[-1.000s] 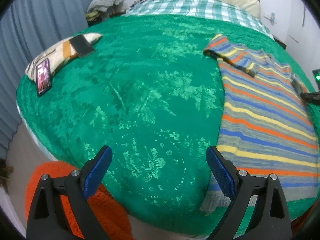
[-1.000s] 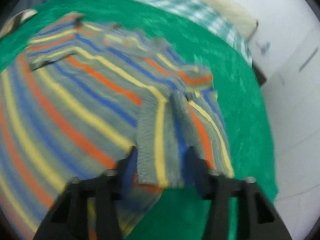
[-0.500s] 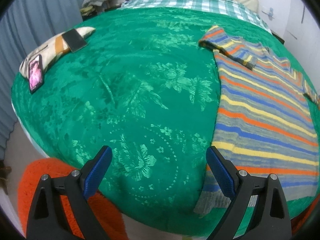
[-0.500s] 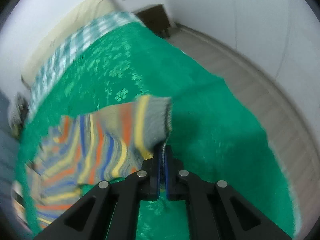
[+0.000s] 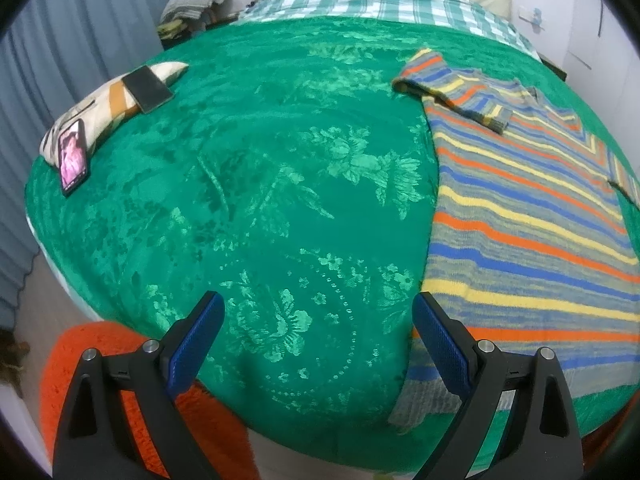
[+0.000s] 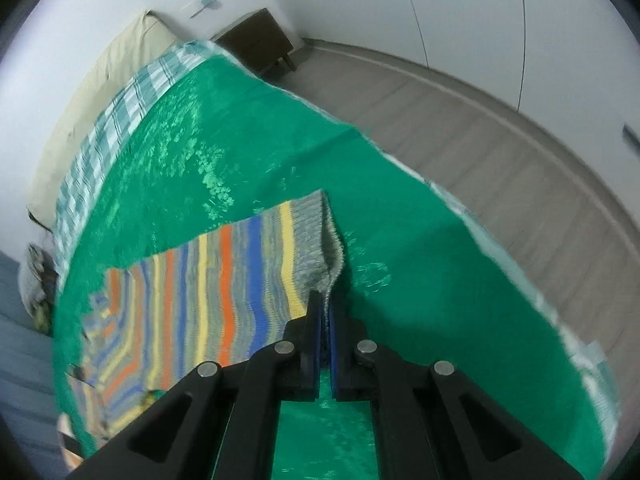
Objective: Fold small clothes
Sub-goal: 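Grasp the sleeve cuff with the right tool and lay it across the body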
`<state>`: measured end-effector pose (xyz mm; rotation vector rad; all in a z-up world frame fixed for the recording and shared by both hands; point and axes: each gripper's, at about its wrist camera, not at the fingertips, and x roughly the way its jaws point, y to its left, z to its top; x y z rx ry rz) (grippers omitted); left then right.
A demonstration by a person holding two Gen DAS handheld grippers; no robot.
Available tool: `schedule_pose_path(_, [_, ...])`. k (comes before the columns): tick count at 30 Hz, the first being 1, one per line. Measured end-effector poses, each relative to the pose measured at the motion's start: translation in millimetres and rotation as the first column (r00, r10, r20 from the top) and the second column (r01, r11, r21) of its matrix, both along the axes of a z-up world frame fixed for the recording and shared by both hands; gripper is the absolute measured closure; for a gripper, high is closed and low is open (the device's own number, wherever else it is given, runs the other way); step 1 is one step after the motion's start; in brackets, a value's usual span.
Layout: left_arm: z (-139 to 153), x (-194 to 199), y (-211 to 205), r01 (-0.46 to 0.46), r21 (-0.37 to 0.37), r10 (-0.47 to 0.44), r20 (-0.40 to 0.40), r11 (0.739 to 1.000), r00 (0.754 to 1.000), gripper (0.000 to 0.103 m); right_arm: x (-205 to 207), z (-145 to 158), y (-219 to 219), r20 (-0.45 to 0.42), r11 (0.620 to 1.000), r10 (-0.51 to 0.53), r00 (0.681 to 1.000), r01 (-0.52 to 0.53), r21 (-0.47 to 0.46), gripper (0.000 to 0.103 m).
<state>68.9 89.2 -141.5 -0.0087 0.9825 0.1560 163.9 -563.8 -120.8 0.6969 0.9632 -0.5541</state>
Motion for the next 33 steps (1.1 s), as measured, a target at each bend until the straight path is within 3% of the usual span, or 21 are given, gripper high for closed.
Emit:
schedule_pose_path(5, [0, 1, 2, -0.005, -0.006, 0.005, -0.003, 1.000, 1.000, 0.007, 2, -12, 10, -0.149, 0.987, 0.054, 0.987, -0.075, -0.141, 0.101])
schedule_pose_path(12, [-1, 0, 4, -0.009, -0.008, 0.009, -0.004, 1.000, 1.000, 0.007, 6, -8, 16, -0.171, 0.974, 0.062, 0.983, -0.098, -0.205, 0.101])
schedule_pose_path(14, [0, -1, 4, -0.006, -0.016, 0.006, -0.001, 1.000, 1.000, 0.007, -3, -6, 19, -0.143, 0.973, 0.074, 0.987, -0.103, -0.206, 0.091])
schedule_pose_path(15, [0, -1, 4, -0.002, -0.018, 0.002, 0.000, 1.000, 1.000, 0.007, -8, -4, 21, -0.141, 0.972, 0.079, 0.987, -0.107, -0.209, 0.076])
schedule_pose_path(16, [1, -1, 4, 0.001, -0.019, -0.001, 0.001, 1.000, 1.000, 0.007, -14, -2, 23, -0.131, 0.971, 0.079, 0.988, -0.106, -0.215, 0.052])
schedule_pose_path(18, [3, -3, 5, 0.005, -0.023, -0.005, 0.010, 1.000, 1.000, 0.007, -34, 6, 29, -0.096, 0.963, 0.065, 0.993, -0.088, -0.256, 0.032])
schedule_pose_path(24, [7, -7, 8, 0.003, -0.048, -0.002, 0.025, 0.999, 1.000, 0.007, -94, 25, 57, -0.051, 0.941, 0.058, 0.997, -0.072, -0.330, 0.032])
schedule_pose_path(30, [12, -12, 9, 0.005, -0.047, -0.003, 0.045, 0.999, 0.999, 0.007, -131, 52, 118, 0.047, 0.923, 0.187, 0.981, -0.159, -0.351, 0.031])
schedule_pose_path(33, [14, -14, 9, 0.007, -0.044, -0.005, 0.046, 0.999, 0.999, 0.007, -140, 66, 158, 0.104, 0.900, 0.255, 0.961, -0.197, -0.389, 0.024])
